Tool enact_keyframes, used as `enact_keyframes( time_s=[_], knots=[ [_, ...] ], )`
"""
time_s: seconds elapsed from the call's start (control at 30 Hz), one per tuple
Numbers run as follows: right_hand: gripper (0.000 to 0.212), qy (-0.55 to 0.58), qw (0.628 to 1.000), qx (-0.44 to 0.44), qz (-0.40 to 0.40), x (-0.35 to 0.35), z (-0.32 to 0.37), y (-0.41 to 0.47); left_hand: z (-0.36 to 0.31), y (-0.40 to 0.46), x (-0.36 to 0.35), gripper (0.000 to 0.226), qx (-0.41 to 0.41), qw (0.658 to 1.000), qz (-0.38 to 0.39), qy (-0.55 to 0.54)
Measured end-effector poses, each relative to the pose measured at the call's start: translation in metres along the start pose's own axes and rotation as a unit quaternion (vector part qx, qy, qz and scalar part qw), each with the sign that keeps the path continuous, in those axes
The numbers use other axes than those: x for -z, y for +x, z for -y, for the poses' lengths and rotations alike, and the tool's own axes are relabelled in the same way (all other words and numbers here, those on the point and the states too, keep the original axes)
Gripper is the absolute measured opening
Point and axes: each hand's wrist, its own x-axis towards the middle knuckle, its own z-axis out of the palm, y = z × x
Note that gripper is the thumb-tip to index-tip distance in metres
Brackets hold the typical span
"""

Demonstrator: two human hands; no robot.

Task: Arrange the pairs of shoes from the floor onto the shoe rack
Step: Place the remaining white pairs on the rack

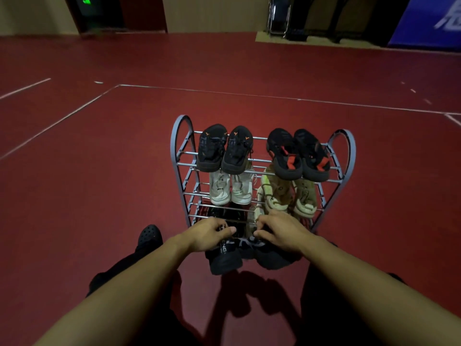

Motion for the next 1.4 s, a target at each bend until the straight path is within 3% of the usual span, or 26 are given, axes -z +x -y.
enact_keyframes(
  time_s=[0.13,0.23,0.33,0.43,0.6,0.67,0.77,0.87,0.93,1.0,1.07,1.2,1.3,1.4],
  knots=[
    [0.011,0.212,0.974,-0.029,0.069,0.005,0.005,0.006,-0.013,-0.004,0.007,0.018,-0.009,0.997,0.067,-0.048],
    [0.034,0.300,0.946,-0.034,0.119,0.008,0.007,0.010,-0.020,-0.007,0.010,0.024,-0.023,0.994,0.101,-0.038],
    [0.055,0.304,0.934,-0.033,0.185,0.006,0.012,0.014,-0.027,-0.011,0.011,0.030,-0.017,0.990,0.140,-0.020],
    [0.047,0.267,0.935,-0.018,0.232,0.004,0.020,0.018,-0.029,-0.011,0.010,0.029,-0.019,0.988,0.155,-0.019],
    [0.044,0.277,0.929,-0.044,0.242,-0.007,0.026,0.020,-0.026,-0.014,0.006,0.016,-0.003,0.986,0.148,-0.077],
    [0.043,0.300,0.925,-0.075,0.221,-0.014,0.029,0.021,-0.021,-0.015,0.003,0.021,0.014,0.983,0.133,-0.126],
    [0.048,0.243,0.955,-0.063,0.160,-0.024,0.033,0.025,-0.002,-0.013,-0.006,0.022,0.045,0.971,0.073,-0.223],
    [0.060,0.172,0.978,-0.054,0.108,-0.042,0.037,0.026,0.015,-0.007,-0.013,0.022,0.113,0.931,-0.028,-0.346],
    [0.063,0.108,0.991,-0.060,0.042,-0.058,0.038,0.028,0.025,-0.004,-0.016,0.030,0.169,0.917,-0.074,-0.354],
    [0.059,0.068,0.995,-0.068,-0.015,-0.072,0.037,0.030,0.032,-0.003,-0.019,0.046,0.235,0.904,-0.068,-0.352],
    [0.058,0.046,0.995,-0.056,-0.062,-0.087,0.035,0.030,0.035,-0.004,-0.025,0.048,0.286,0.878,-0.026,-0.382],
    [0.053,-0.018,0.979,-0.005,-0.203,-0.129,0.026,0.032,0.036,0.000,-0.039,0.059,0.331,0.829,0.053,-0.448],
    [0.049,-0.053,0.974,0.001,-0.218,-0.158,0.020,0.039,0.039,0.013,-0.048,0.064,0.339,0.785,0.078,-0.513],
    [0.043,-0.055,0.968,-0.017,-0.243,-0.178,0.018,0.047,0.044,0.029,-0.057,0.058,0.349,0.755,0.043,-0.554]
  ],
)
